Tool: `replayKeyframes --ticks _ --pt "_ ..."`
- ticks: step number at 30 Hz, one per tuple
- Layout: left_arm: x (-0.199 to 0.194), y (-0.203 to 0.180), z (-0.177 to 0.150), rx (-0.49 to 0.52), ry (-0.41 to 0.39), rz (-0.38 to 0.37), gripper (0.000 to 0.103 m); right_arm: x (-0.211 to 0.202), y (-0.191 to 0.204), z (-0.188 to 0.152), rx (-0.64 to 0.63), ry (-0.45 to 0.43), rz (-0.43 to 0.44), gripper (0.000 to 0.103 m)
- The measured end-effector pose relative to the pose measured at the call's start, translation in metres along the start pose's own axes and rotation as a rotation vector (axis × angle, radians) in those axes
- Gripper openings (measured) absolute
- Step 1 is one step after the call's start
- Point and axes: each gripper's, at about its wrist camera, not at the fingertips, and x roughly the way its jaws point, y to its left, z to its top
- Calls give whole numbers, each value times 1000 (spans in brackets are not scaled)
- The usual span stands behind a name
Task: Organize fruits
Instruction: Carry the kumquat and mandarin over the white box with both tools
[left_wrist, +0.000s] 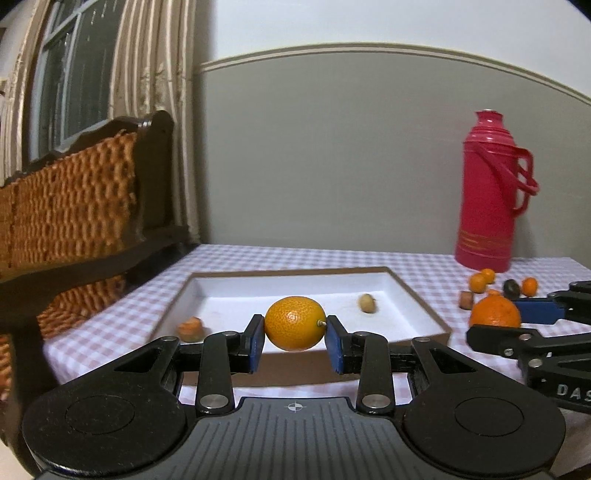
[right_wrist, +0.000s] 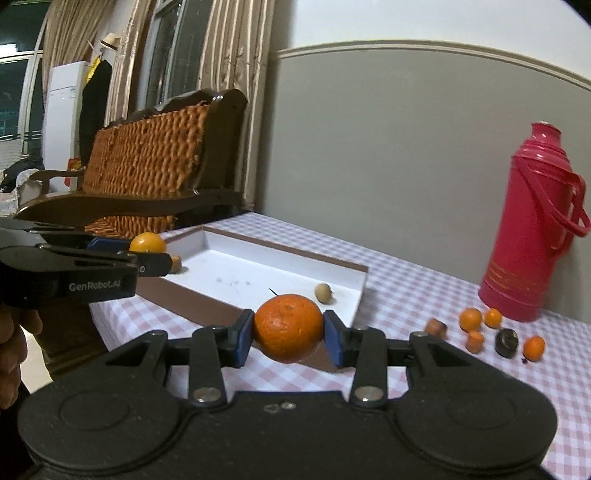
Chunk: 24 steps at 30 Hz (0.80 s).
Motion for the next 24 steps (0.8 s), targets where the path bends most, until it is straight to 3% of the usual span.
replayKeyframes --ticks 11,24 --pt "33 31 16 -31 -14 79 36 24 3 25 -7 -51 -16 32" --pt "62 45 20 -73 -5 100 36 64 -9 40 14 -71 -40 32"
